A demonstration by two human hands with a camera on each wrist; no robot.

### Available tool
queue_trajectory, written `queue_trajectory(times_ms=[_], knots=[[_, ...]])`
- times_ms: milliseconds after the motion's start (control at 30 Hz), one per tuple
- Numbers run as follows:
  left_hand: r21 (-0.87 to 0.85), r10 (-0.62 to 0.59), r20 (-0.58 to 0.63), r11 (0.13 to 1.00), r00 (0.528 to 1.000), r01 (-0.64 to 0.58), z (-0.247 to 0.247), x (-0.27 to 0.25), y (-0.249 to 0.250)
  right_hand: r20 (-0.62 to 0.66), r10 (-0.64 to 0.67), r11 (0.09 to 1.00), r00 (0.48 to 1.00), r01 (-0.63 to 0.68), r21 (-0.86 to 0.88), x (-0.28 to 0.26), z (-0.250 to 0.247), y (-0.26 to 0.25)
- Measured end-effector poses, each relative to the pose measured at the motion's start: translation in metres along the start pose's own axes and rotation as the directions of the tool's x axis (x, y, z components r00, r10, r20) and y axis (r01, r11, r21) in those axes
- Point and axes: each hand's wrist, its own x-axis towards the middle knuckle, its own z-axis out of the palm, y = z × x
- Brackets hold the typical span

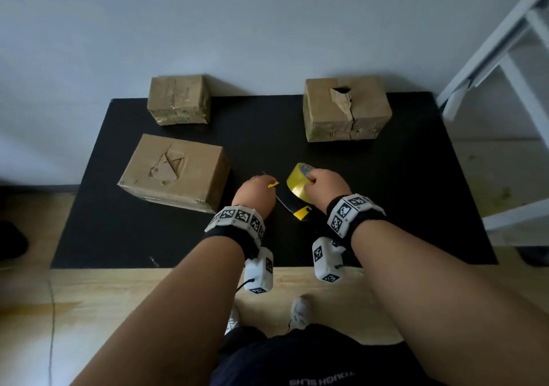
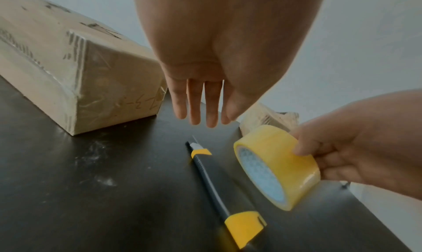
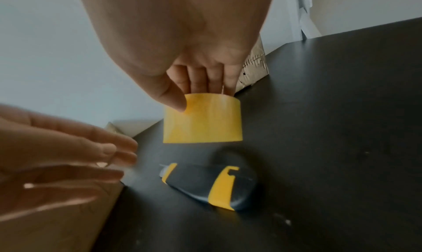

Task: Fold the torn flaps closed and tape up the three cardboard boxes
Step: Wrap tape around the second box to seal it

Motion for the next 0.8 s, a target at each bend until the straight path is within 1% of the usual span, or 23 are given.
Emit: queue_trajectory(times_ms=[100, 200, 267, 333, 367, 500, 567, 600, 733, 800], knots=[[-0.122, -0.019, -0.059, 0.992, 0.998, 0.011, -0.009, -0.003, 0.007, -0.049, -0.026, 0.989, 0.998, 0.033, 0.146, 0.0, -0.01, -0.01], [-0.269, -0.042, -0.052, 0.963, 0.998, 0.027, -0.016, -0.001, 0.012, -0.063, -0.038, 0.949, 0.997, 0.055, 0.309, -0.002, -0.018, -0.022], [-0.396, -0.066, -0.062, 0.918, 0.996, 0.037, -0.019, 0.0, 0.015, -0.035, -0.045, 0.922, 0.998, 0.055, 0.382, -0.004, -0.024, -0.028], [-0.524, -0.101, -0.088, 0.851, 0.991, 0.04, -0.023, -0.002, 0.019, 0.014, -0.075, 0.921, 0.997, 0.064, 0.383, -0.003, -0.029, -0.032], [-0.555, -0.109, -0.095, 0.831, 0.99, 0.039, -0.025, -0.002, 0.021, 0.026, -0.073, 0.914, 0.997, 0.057, 0.403, -0.003, -0.03, -0.034], [-0.571, -0.071, -0.075, 0.821, 0.995, 0.016, -0.032, -0.007, 0.025, 0.078, -0.019, 0.834, 0.997, -0.028, 0.551, -0.007, -0.033, -0.034], [-0.578, -0.054, -0.062, 0.816, 0.997, 0.008, -0.033, -0.009, 0.027, 0.108, 0.046, 0.763, 0.993, -0.105, 0.638, -0.01, -0.034, -0.033], [-0.582, -0.049, -0.059, 0.813, 0.997, 0.005, -0.034, -0.009, 0.028, 0.114, 0.062, 0.735, 0.992, -0.122, 0.667, -0.012, -0.033, -0.03], [-0.601, -0.054, -0.044, 0.799, 0.998, 0.017, -0.033, -0.008, 0.03, 0.102, 0.008, 0.713, 0.995, -0.077, 0.697, -0.014, -0.034, -0.022], [-0.609, -0.053, -0.046, 0.793, 0.998, 0.014, -0.034, -0.007, 0.03, 0.095, -0.018, 0.74, 0.995, -0.051, 0.67, -0.017, -0.038, -0.024]])
